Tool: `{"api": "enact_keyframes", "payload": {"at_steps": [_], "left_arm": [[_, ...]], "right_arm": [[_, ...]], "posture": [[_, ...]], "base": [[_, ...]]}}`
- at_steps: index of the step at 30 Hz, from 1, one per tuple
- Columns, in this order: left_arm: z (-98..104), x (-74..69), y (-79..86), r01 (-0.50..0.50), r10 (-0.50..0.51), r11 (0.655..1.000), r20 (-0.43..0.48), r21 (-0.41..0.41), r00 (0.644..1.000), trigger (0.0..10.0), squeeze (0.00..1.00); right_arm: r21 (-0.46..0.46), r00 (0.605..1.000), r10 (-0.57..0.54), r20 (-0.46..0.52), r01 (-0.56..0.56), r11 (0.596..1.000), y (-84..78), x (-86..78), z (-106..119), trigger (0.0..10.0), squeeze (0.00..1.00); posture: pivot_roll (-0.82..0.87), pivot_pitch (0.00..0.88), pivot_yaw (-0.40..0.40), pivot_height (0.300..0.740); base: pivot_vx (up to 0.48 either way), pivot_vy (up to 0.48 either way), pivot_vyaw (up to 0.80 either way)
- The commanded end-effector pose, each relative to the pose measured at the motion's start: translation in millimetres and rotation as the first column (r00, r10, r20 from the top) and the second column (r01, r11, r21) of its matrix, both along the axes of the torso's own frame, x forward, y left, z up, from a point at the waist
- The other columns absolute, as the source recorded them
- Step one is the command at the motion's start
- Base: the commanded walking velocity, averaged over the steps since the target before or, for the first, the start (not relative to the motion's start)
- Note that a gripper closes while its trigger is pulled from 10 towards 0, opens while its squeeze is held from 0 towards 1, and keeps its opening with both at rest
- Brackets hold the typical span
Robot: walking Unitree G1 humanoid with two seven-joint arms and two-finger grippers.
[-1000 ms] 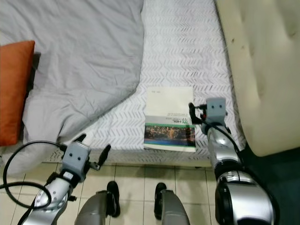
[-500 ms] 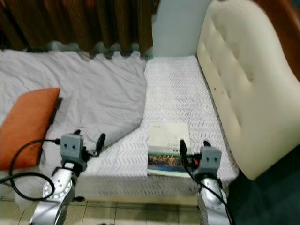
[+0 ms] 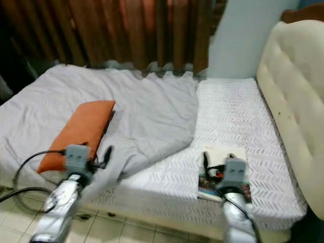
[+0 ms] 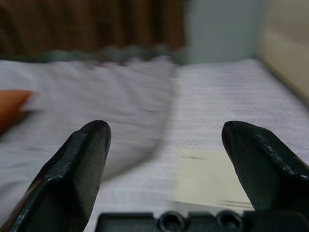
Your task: Clean up the room
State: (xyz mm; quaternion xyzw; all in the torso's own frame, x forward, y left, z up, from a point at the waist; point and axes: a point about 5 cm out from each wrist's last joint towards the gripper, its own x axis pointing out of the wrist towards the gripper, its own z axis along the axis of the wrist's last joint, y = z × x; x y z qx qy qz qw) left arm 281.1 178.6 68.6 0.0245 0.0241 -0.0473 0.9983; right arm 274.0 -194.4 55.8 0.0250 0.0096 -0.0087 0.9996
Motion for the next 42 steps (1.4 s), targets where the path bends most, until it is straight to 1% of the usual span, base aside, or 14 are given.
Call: {"api": "enact_keyframes", "payload": {"at_steps": [1, 5, 7, 12, 16, 22, 26, 29, 30, 31, 33, 35, 38, 42], "left_arm": [[-1.7, -2.2, -3.2, 0.000, 0.000, 1.000, 0.006, -0.024, 1.000, 10.0, 0.00], [-2.7, -2.4, -4.0, 0.014, -0.014, 1.000, 0.005, -0.021, 1.000, 10.0, 0.00], [0.1, 0.8, -4.5, 0.036, -0.036, 0.999, 0.018, -0.011, 0.999, 10.0, 0.00], [0.5, 0.6, -2.8, 0.048, -0.048, 0.999, 0.023, 0.005, 0.999, 10.0, 0.00], [-0.4, -0.5, -5.8, 0.051, -0.051, 0.999, 0.024, 0.000, 0.998, 10.0, 0.00], [1.0, -0.5, -8.7, 0.033, -0.032, 0.999, 0.047, -0.020, 0.998, 10.0, 0.00], [0.6, -2.0, -10.7, 0.044, -0.044, 0.999, 0.058, -0.008, 0.997, 10.0, 0.00], [-2.5, -5.1, -7.9, 0.030, -0.030, 1.000, 0.049, -0.001, 0.998, 10.0, 0.00], [-3.2, -6.1, -6.9, 0.020, -0.021, 1.000, 0.050, 0.023, 0.999, 10.0, 0.00], [-4.2, -6.5, -6.5, 0.012, -0.015, 0.998, 0.047, 0.065, 0.999, 10.0, 0.00], [-3.2, -5.5, -8.3, -0.003, 0.000, 0.998, 0.049, 0.055, 0.999, 10.0, 0.00], [-0.9, -3.8, -10.7, -0.012, 0.011, 1.000, 0.053, 0.020, 0.999, 10.0, 0.00], [-2.6, -2.5, -10.0, -0.041, 0.041, 0.999, 0.030, -0.017, 0.999, 10.0, 0.00], [-4.8, -3.7, -9.5, -0.043, 0.044, 0.999, 0.021, -0.004, 0.999, 10.0, 0.00]], "right_arm": [[-0.008, 1.000, -0.010, -0.018, 0.010, 1.000, -8.0, -4.7, -2.0, 10.0, 0.00], [-0.010, 0.999, 0.018, -0.027, -0.018, 1.000, -2.9, -2.5, -2.5, 10.0, 0.00], [0.002, 0.999, 0.035, -0.030, -0.035, 0.999, 1.5, 0.6, -2.5, 10.0, 0.00], [0.011, 0.997, 0.065, -0.036, -0.065, 0.998, 5.7, -0.4, -3.7, 10.0, 0.00], [0.011, 0.994, 0.078, -0.074, -0.077, 0.997, 6.3, 0.4, -8.0, 10.0, 0.00], [-0.005, 0.992, 0.113, -0.054, -0.114, 0.994, 12.1, 3.2, -4.8, 10.0, 0.00], [-0.033, 0.988, 0.147, -0.048, -0.149, 0.988, 14.4, 3.6, -3.3, 10.0, 0.00], [-0.039, 0.985, 0.157, -0.067, -0.159, 0.986, 13.4, 1.1, -6.8, 10.0, 0.00], [-0.038, 0.984, 0.159, -0.074, -0.162, 0.986, 13.0, 0.6, -8.2, 10.0, 0.00], [-0.039, 0.984, 0.162, -0.080, -0.165, 0.985, 12.9, 0.5, -9.1, 10.0, 0.00], [-0.028, 0.979, 0.182, -0.093, -0.185, 0.982, 15.3, 2.2, -10.3, 10.0, 0.00], [-0.013, 0.976, 0.197, -0.098, -0.199, 0.980, 17.4, 4.1, -10.7, 10.0, 0.00], [0.000, 0.973, 0.207, -0.105, -0.208, 0.978, 19.3, 5.6, -11.4, 10.0, 0.00], [0.009, 0.970, 0.214, -0.117, -0.215, 0.977, 20.1, 5.8, -13.3, 10.0, 0.00]], "posture": [[-0.07, 0.000, 0.017, 0.740], [-0.06, 0.000, 0.012, 0.740], [-0.04, 0.000, 0.005, 0.740], [-0.04, 0.000, 0.001, 0.740], [-0.04, 0.000, 0.003, 0.740], [-0.04, 0.000, -0.006, 0.740], [-0.04, 0.000, -0.013, 0.740], [-0.03, 0.000, -0.019, 0.740], [-0.03, 0.000, -0.022, 0.740], [-0.03, 0.000, -0.022, 0.740], [-0.02, 0.000, -0.026, 0.740], [-0.02, 0.000, -0.028, 0.740], [-0.01, 0.000, -0.029, 0.740], [-0.01, 0.000, -0.031, 0.740]], "base": [[0.000, 0.480, 0.00], [0.000, 0.480, 0.00], [0.000, 0.480, 0.00], [0.000, 0.480, 0.00], [0.000, 0.480, -0.68], [0.000, 0.480, -0.78], [0.000, 0.480, 0.00], [0.000, 0.480, 0.00], [0.000, 0.480, 0.00], [0.000, 0.480, 0.00], [0.000, 0.000, 0.00], [0.000, 0.184, 0.00], [0.219, 0.373, 0.00], [0.349, 0.330, 0.00]]}}
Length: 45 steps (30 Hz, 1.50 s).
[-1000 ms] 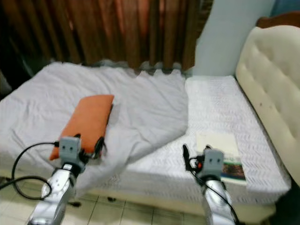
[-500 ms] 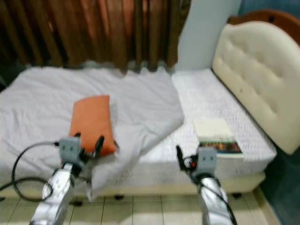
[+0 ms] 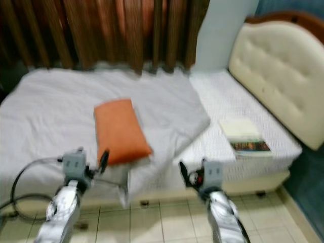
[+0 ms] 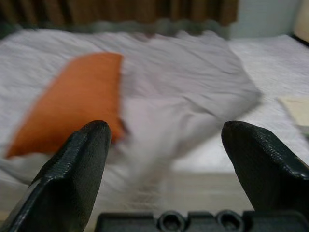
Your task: Clean up the room
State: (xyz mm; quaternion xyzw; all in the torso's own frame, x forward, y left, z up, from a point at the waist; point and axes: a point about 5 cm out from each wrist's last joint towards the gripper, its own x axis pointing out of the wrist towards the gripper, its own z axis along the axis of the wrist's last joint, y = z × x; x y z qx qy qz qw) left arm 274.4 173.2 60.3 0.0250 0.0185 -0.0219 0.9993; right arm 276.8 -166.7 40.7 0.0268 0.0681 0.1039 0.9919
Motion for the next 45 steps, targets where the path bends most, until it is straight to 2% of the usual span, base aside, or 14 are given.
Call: {"api": "enact_keyframes", "payload": {"at_steps": [1, 17, 20, 24, 28, 45], "left_arm": [[3.6, 2.9, -4.1, 0.010, -0.010, 1.000, 0.009, -0.001, 1.000, 10.0, 0.00], [4.0, 6.8, -8.6, 0.018, -0.018, 1.000, -0.003, 0.008, 1.000, 10.0, 0.00], [4.1, 7.7, -9.2, 0.020, -0.020, 1.000, -0.005, 0.017, 1.000, 10.0, 0.00], [1.9, 9.6, -10.3, 0.033, -0.032, 0.998, -0.024, 0.058, 0.999, 10.0, 0.00], [2.0, 9.7, -10.1, 0.033, -0.032, 0.998, -0.022, 0.047, 0.999, 10.0, 0.00], [2.3, 14.1, -10.0, 0.031, -0.030, 0.998, -0.022, 0.062, 0.999, 10.0, 0.00]], "right_arm": [[-0.012, 1.000, -0.010, -0.009, 0.010, 1.000, -7.6, 3.2, 1.1, 10.0, 0.00], [-0.018, 1.000, 0.001, -0.020, -0.002, 1.000, -8.1, 5.8, -0.2, 10.0, 0.00], [-0.018, 1.000, -0.001, -0.018, 0.000, 1.000, -8.2, 5.9, -0.2, 10.0, 0.00], [-0.015, 1.000, -0.015, -0.020, 0.015, 1.000, -9.2, 6.2, -0.6, 10.0, 0.00], [-0.019, 1.000, -0.018, -0.019, 0.017, 1.000, -10.3, 5.7, -0.6, 10.0, 0.00], [-0.030, 1.000, -0.020, -0.018, 0.019, 0.999, -13.4, 4.5, -1.5, 10.0, 0.00]], "posture": [[-0.01, 0.000, -0.031, 0.740], [-0.01, 0.000, -0.028, 0.740], [-0.01, 0.000, -0.028, 0.740], [-0.01, 0.000, -0.027, 0.740], [-0.02, 0.000, -0.024, 0.740], [-0.03, 0.000, -0.019, 0.740]], "base": [[0.349, 0.330, 0.00], [0.350, 0.329, 0.00], [0.352, 0.326, 0.60], [0.418, 0.000, 0.29], [0.000, 0.000, 0.00], [0.415, -0.064, 0.00]]}}
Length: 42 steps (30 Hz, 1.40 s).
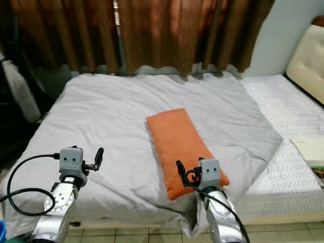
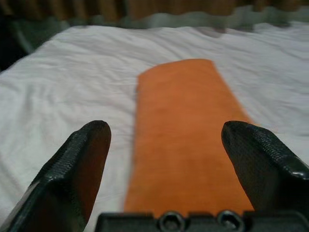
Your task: Clean up the room
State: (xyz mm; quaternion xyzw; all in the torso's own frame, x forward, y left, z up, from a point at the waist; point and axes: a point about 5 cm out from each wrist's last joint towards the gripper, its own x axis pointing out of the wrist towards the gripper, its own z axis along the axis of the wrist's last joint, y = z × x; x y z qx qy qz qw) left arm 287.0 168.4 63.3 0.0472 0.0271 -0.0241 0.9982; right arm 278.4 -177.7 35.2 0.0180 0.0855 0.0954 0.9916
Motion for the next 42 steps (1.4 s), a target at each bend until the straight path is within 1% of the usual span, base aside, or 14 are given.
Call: {"api": "enact_keyframes", "payload": {"at_steps": [1, 9, 10, 12, 15, 17, 30, 31, 34, 35, 36, 37, 42], "left_arm": [[-0.5, 1.8, -5.2, 0.027, -0.027, 0.999, -0.004, 0.022, 1.000, 10.0, 0.00], [-2.0, 2.5, -5.7, 0.038, -0.037, 0.999, -0.011, 0.033, 0.999, 10.0, 0.00], [-2.3, 2.2, -6.8, 0.040, -0.040, 0.999, -0.009, 0.005, 0.999, 10.0, 0.00], [-2.3, 2.1, -7.2, 0.040, -0.040, 0.999, -0.009, -0.006, 0.999, 10.0, 0.00], [-2.2, 2.3, -8.8, 0.049, -0.049, 0.999, -0.010, 0.023, 0.999, 10.0, 0.00], [-1.8, 2.4, -8.3, 0.040, -0.040, 0.999, -0.002, 0.020, 0.999, 10.0, 0.00], [-3.2, 4.2, -7.7, 0.031, -0.031, 0.999, -0.008, 0.015, 0.999, 10.0, 0.00], [-5.9, 4.8, -6.0, 0.024, -0.023, 0.999, -0.031, 0.032, 0.999, 10.0, 0.00], [-4.7, 5.1, -4.8, 0.024, -0.023, 0.999, -0.024, 0.047, 0.999, 10.0, 0.00], [-4.7, 5.1, -4.8, 0.024, -0.023, 0.999, -0.024, 0.047, 0.999, 10.0, 0.00], [-3.4, 5.1, -3.2, 0.007, -0.007, 1.000, -0.014, 0.021, 1.000, 10.0, 0.00], [-3.0, 5.1, -2.9, 0.002, -0.002, 1.000, -0.010, 0.011, 1.000, 10.0, 0.00], [-3.7, 5.3, -1.4, -0.009, 0.009, 1.000, -0.013, 0.015, 1.000, 10.0, 0.00]], "right_arm": [[-0.009, 1.000, -0.004, 0.015, 0.004, 1.000, -2.5, 2.8, 3.9, 10.0, 0.00], [-0.012, 1.000, 0.000, 0.011, 0.000, 1.000, -1.9, 2.6, 2.9, 10.0, 0.00], [-0.012, 1.000, 0.003, 0.011, -0.003, 1.000, -1.1, 2.4, 2.9, 10.0, 0.00], [-0.012, 1.000, 0.003, 0.010, -0.003, 1.000, -0.8, 2.3, 2.8, 10.0, 0.00], [-0.010, 1.000, 0.003, 0.008, -0.003, 1.000, -0.1, 2.1, 2.1, 10.0, 0.00], [-0.009, 1.000, 0.003, 0.008, -0.003, 1.000, 0.5, 2.1, 2.0, 10.0, 0.00], [-0.011, 1.000, -0.001, 0.012, 0.001, 1.000, -1.3, 2.4, 3.5, 10.0, 0.00], [-0.011, 1.000, 0.000, 0.012, 0.000, 1.000, -1.0, 2.3, 3.5, 10.0, 0.00], [-0.010, 1.000, 0.002, 0.012, -0.002, 1.000, -0.4, 2.1, 3.4, 10.0, 0.00], [-0.010, 1.000, 0.002, 0.012, -0.002, 1.000, -0.4, 2.1, 3.4, 10.0, 0.00], [-0.010, 1.000, 0.004, 0.010, -0.004, 1.000, 0.0, 1.7, 2.9, 10.0, 0.00], [-0.010, 1.000, 0.005, 0.010, -0.005, 1.000, -0.1, 1.6, 2.8, 10.0, 0.00], [-0.003, 1.000, 0.024, 0.011, -0.024, 1.000, 2.8, 1.8, 3.1, 10.0, 0.00]], "posture": [[-0.03, 0.000, -0.019, 0.740], [-0.03, 0.000, -0.020, 0.740], [-0.03, 0.000, -0.019, 0.740], [-0.03, 0.000, -0.019, 0.740], [-0.04, 0.000, -0.017, 0.740], [-0.04, 0.000, -0.018, 0.740], [-0.05, 0.000, -0.019, 0.740], [-0.05, 0.000, -0.019, 0.740], [-0.05, 0.000, -0.019, 0.740], [-0.05, 0.000, -0.019, 0.740], [-0.05, 0.000, -0.019, 0.740], [-0.04, 0.000, -0.020, 0.740], [-0.04, 0.000, -0.020, 0.740]], "base": [[0.368, -0.304, 0.00], [0.330, -0.342, 0.00], [0.307, -0.364, 0.00], [0.307, -0.364, 0.00], [0.000, 0.000, 0.00], [0.000, -0.131, 0.00], [0.000, -0.468, 0.00], [0.000, 0.000, 0.00], [0.000, 0.000, 0.00], [0.000, 0.000, 0.00], [0.266, 0.266, 0.00], [0.266, 0.266, 0.00], [0.362, 0.313, 0.00]]}}
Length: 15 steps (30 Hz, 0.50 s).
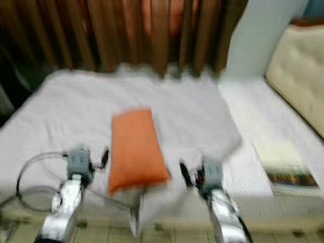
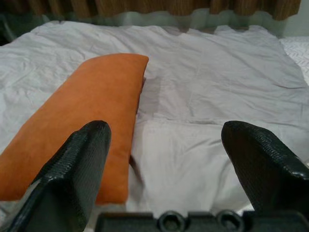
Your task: Clean up the room
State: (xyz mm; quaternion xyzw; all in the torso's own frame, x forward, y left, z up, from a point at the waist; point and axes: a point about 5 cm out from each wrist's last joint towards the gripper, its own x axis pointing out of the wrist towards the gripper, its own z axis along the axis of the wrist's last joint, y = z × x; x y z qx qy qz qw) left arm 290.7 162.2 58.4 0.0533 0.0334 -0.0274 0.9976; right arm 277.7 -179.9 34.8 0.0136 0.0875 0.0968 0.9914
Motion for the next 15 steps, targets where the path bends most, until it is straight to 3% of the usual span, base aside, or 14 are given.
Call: {"api": "enact_keyframes", "payload": {"at_steps": [1, 9, 15], "left_arm": [[1.1, 1.5, 4.7, -0.015, 0.015, 1.000, 0.000, 0.002, 1.000, 10.0, 0.00], [1.6, 1.3, 4.0, -0.012, 0.012, 1.000, 0.003, -0.004, 1.000, 10.0, 0.00], [1.7, 2.3, 3.7, 0.003, -0.003, 1.000, -0.001, -0.004, 1.000, 10.0, 0.00]], "right_arm": [[0.014, 1.000, 0.026, 0.016, -0.027, 1.000, 6.4, 2.5, 3.8, 10.0, 0.00], [0.001, 0.999, 0.037, 0.011, -0.037, 0.999, 9.9, 3.6, 3.8, 10.0, 0.00], [0.008, 0.999, 0.029, 0.016, -0.029, 1.000, 8.3, 3.7, 4.4, 10.0, 0.00]], "posture": [[-0.04, 0.000, -0.020, 0.740], [-0.04, 0.000, -0.021, 0.740], [-0.04, 0.000, -0.021, 0.740]], "base": [[0.398, 0.266, 0.00], [0.431, 0.031, 0.58], [0.463, 0.000, 0.00]]}}
